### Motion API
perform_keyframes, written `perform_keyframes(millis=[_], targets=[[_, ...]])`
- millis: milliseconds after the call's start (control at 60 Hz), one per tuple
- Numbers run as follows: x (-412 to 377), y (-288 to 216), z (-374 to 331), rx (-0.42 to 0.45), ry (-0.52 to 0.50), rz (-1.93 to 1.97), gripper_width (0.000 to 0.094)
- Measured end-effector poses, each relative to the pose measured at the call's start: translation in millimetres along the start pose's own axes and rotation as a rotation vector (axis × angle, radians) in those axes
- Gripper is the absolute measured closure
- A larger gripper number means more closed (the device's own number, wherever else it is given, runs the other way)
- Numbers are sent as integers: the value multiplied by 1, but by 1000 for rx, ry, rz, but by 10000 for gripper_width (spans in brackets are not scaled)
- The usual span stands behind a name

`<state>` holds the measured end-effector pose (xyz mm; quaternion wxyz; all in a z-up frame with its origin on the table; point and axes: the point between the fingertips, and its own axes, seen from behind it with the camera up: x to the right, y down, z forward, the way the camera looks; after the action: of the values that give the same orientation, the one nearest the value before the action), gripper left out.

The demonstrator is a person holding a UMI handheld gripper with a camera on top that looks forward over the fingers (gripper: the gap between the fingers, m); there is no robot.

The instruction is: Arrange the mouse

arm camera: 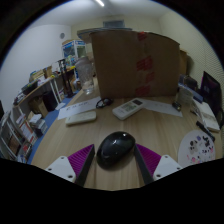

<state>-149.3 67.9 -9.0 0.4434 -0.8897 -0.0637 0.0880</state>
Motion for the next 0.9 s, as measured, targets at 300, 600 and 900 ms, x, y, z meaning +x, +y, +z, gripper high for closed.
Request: perform_keyframes(millis=[300,600,900], targets=[[-15,-19,38,-15,38,-79,182],[-20,-20,40,-3,21,-76,457],[-21,-116,-95,288,-40,-186,532]])
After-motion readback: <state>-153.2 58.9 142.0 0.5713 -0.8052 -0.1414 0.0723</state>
